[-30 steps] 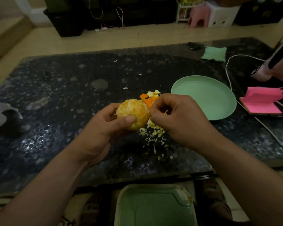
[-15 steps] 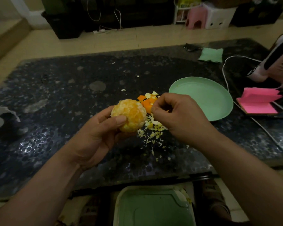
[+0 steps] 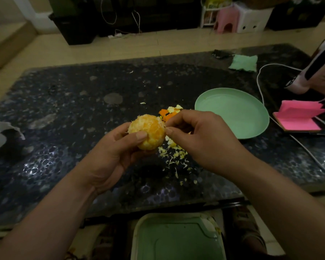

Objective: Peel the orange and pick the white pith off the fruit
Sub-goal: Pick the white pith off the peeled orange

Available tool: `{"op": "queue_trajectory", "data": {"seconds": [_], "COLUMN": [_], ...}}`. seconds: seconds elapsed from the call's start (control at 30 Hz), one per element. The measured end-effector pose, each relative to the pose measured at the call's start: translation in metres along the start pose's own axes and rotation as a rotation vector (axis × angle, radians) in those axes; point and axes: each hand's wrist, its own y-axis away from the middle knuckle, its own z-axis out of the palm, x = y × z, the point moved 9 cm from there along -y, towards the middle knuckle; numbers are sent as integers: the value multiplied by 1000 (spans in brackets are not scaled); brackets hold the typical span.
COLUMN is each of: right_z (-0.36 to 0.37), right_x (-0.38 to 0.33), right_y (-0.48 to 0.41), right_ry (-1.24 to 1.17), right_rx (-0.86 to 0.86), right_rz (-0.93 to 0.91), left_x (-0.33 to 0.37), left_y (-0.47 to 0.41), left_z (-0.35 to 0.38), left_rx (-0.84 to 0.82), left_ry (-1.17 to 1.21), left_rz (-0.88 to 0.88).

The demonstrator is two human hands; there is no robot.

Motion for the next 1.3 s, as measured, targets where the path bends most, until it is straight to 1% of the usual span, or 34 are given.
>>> {"op": "queue_trajectory", "data": {"seconds": [0.2,0.33,0.5,0.67,0.77,0.83,1.0,1.13,1.23,1.3], "right_z": [-2,-1,-1,-4,-3,-3,5,8,7,5], "right_x": [-2,-8,-13,-3,9,17,28,26,25,24], "right_y": [1,2,3,1,-2,-5,-9,-9,-9,-8], "right_ry": [133,250,222,66,110,168,297,348,329,374], "right_rx": [10,14,56,72,83,85,19,20,52,71], "right_rz": [-45,-105,-130,-51,9,47,120,132,131,139], "left_x": [-3,-4,-2,0,2,-1,-14,-26,-32,-36], "left_y": [-1,-1,1,4,6,7,3,1,-1,-3], "left_z": [-2,0,1,9,14,12,6,7,8,9], "left_rx": [26,36,24,-77,-107,-76,43,76,92,96], "left_ry": [-65,-119,-94,4,58,87,167,223,217,211], "left_rz": [2,11,23,2,-27,-56,-135,-205,-231,-246]}}
